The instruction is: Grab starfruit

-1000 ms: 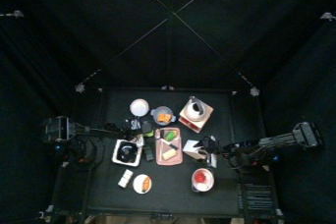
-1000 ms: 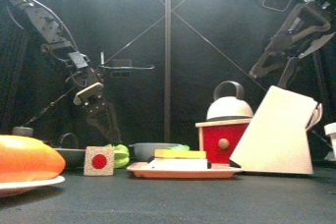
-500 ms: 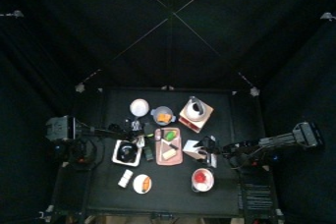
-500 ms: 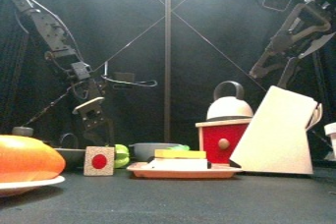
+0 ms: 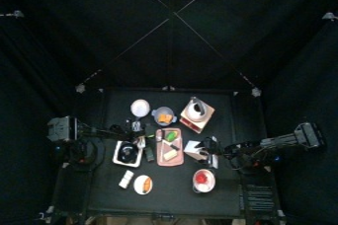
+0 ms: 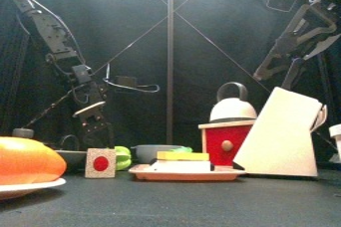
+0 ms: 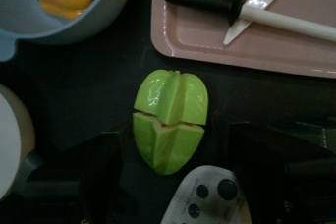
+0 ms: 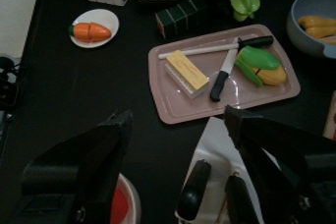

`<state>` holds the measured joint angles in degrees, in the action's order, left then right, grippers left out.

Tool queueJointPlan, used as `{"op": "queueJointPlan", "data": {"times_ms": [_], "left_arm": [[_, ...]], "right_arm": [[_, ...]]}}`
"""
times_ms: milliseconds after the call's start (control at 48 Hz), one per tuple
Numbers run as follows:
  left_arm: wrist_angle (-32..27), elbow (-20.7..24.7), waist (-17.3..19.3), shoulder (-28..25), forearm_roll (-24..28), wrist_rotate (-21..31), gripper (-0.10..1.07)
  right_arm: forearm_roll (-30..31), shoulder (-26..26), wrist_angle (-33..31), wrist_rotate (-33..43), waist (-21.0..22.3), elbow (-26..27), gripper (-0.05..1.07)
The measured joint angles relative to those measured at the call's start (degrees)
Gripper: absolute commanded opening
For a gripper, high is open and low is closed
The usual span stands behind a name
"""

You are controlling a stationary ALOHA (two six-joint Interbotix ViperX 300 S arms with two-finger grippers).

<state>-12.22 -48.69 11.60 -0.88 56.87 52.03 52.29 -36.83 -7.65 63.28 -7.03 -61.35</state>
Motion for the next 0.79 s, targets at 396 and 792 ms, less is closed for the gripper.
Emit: {"op": "queueJointPlan", "data": {"times_ms": [396, 792], "left_arm": [[-0.53, 0.09, -0.09, 0.0, -0.18, 0.18, 0.78], [-0.62, 0.88, -2.37, 4.66, -1.67, 0.44, 0.75]], "right_arm": [[-0.09, 0.0, 0.0, 0.09, 0.0, 0.0, 1.03], [-0.09, 0.0, 0.0, 0.09, -0.09, -0.09, 1.03]]}}
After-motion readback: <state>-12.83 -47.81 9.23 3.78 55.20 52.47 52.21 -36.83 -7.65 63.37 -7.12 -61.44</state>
